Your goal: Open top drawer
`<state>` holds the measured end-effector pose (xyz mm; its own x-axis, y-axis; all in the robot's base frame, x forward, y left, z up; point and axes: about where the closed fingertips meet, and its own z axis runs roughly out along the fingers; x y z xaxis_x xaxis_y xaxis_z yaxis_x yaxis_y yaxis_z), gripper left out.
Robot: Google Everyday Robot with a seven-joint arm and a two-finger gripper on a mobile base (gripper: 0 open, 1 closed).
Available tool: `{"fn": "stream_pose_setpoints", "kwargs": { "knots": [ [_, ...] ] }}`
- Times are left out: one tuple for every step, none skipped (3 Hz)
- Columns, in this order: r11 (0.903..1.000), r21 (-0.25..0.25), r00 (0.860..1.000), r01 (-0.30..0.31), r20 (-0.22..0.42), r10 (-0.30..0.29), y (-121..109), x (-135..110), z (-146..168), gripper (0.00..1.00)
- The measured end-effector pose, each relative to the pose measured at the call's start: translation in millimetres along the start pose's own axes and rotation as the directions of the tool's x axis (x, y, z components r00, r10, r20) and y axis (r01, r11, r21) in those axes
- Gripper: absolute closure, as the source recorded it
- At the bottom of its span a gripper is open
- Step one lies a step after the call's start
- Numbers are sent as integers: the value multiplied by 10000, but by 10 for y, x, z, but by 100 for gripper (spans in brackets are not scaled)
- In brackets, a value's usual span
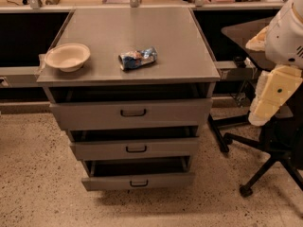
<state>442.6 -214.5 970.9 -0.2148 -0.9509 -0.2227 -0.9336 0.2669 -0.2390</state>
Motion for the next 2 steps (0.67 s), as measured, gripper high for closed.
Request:
{"fn": "stream_pose_setpoints", "kwargs": {
  "knots": [
    [9961, -671, 9956, 575, 774, -523, 115, -73, 506, 0],
    [9784, -1374, 9805, 1547, 1431, -1349, 389, -28, 1540, 0]
  ]
}}
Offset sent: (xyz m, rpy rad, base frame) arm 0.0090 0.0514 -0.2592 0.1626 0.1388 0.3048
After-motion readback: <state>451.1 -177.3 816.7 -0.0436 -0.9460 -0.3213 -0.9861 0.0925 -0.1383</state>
